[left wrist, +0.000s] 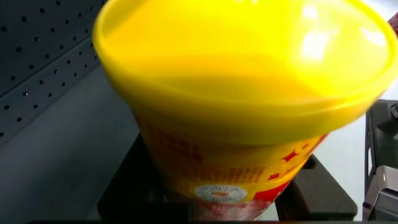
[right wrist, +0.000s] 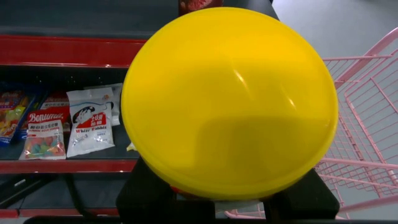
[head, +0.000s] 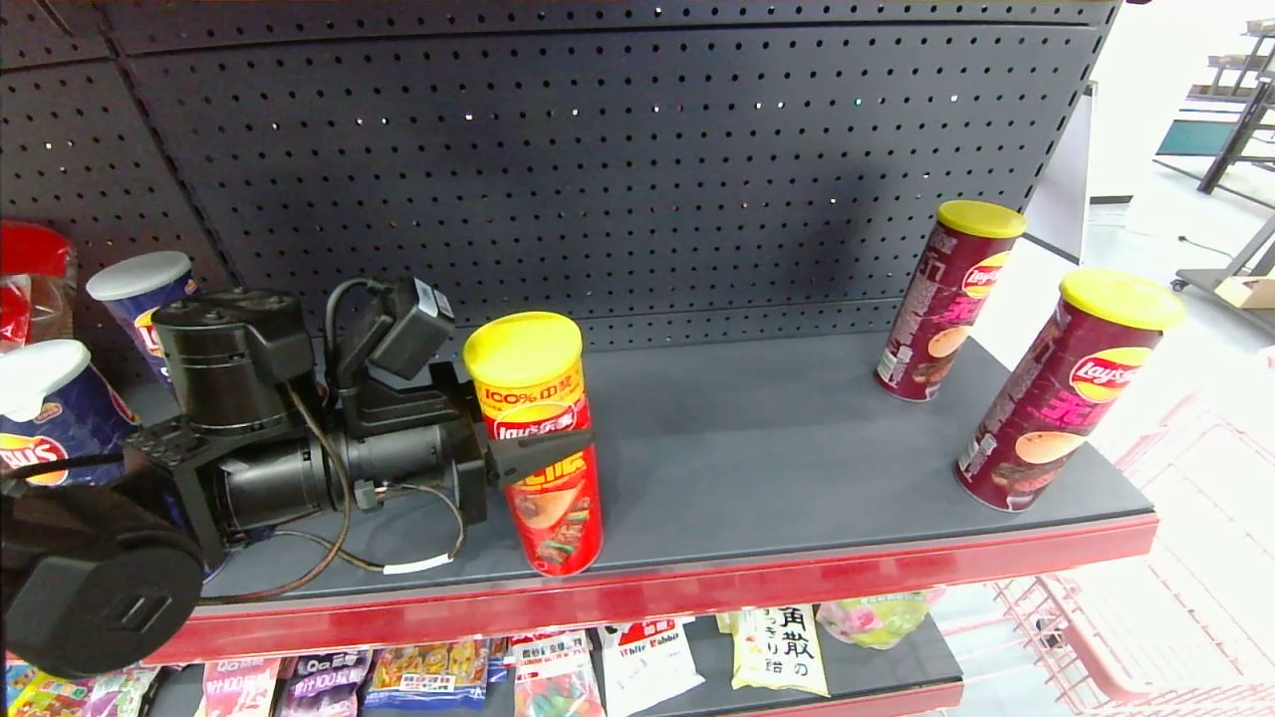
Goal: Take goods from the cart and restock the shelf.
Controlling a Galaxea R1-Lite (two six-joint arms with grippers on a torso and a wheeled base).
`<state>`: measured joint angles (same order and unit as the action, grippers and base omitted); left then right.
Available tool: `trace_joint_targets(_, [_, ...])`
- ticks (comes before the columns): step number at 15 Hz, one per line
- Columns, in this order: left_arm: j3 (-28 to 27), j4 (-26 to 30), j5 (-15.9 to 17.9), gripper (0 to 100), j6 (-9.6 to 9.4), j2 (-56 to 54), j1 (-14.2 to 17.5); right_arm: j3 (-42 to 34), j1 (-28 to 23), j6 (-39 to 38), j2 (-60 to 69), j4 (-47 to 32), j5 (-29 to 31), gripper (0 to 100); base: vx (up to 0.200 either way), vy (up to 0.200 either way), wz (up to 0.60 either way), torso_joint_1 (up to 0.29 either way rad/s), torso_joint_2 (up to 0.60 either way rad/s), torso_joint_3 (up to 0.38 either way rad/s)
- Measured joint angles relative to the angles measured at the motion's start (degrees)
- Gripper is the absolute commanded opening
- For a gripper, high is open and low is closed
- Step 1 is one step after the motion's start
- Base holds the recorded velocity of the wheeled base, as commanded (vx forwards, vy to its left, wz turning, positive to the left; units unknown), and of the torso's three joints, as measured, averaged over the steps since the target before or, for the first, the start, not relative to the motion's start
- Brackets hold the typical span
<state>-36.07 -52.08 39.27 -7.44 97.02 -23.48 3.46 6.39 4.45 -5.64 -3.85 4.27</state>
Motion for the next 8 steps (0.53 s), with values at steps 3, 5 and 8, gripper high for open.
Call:
trace_joint_targets(3, [0.02,0.05,-0.10,0,-0.06,0.07,0.11,-0.05,0.00,0.00,0.00,-0.02,0.00,0,0.000,0.000,0.00,0.000,0.00,0.000])
trace_joint_targets(5, [0.09,0.21,-0.18,100,-0.11,0.13,0.11,-0.05,0.00,-0.05,0.00,-0.05,0.05,0,0.000,0.000,0.00,0.000,0.00,0.000])
trace_joint_targets(8, [0.16,0.13,-1.63,100,0.02,0.29,0.11,-0.09,0.00,-0.05,0.00,-0.02,0.02,0,0.000,0.000,0.00,0.000,0.00,0.000])
